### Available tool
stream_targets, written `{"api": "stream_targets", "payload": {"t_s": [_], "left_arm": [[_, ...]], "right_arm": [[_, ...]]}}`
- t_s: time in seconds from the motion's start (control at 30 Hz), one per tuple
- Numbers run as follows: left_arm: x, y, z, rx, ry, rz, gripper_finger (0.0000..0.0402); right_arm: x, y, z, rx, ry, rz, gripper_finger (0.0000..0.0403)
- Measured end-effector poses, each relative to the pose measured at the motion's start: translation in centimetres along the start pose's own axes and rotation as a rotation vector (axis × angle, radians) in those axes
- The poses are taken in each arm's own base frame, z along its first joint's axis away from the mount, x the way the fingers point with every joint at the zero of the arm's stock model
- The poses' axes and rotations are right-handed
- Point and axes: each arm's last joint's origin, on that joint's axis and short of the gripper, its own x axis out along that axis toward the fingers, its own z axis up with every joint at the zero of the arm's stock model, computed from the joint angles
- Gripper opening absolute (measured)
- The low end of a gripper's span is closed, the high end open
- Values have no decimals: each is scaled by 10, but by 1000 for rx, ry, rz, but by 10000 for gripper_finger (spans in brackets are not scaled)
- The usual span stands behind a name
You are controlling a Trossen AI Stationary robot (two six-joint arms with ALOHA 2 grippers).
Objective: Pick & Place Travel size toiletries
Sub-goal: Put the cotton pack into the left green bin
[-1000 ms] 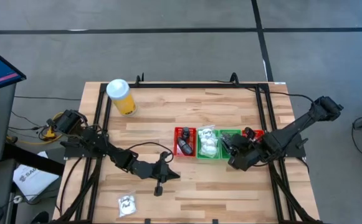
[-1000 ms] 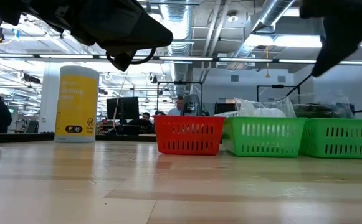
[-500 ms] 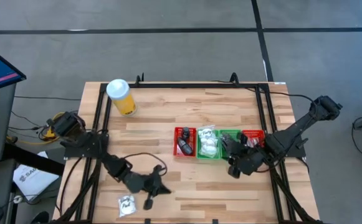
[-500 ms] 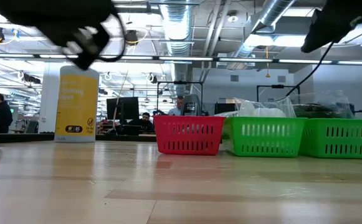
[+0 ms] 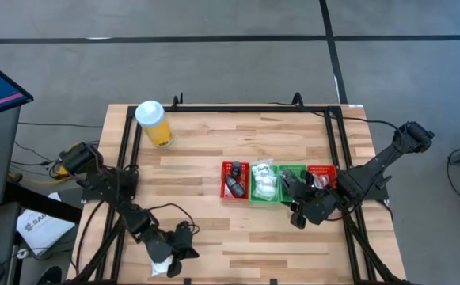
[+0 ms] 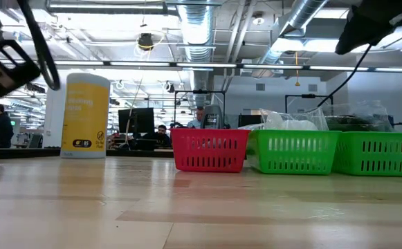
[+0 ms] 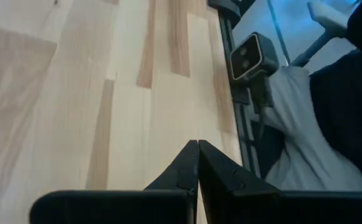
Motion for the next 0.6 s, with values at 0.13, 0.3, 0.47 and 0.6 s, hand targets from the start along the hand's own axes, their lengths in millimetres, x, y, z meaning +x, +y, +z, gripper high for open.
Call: {"api": "stream_targets", "payload": {"t_s": [0.13, 0.3, 0.47, 0.6], "left_arm": [[-10, -2, 0, -81, 24, 9, 0], [-21, 0, -5, -177, 79, 80, 7], [-25, 7, -13, -266, 153, 155, 41], [-27, 9, -17, -301, 189, 185, 81]], "right_arm": [[0, 0, 0, 0, -1, -1, 123], [0, 0, 0, 0, -1, -1, 123], [0, 0, 0, 0, -1, -2, 123], [0, 0, 0, -1, -2, -3, 123]]}}
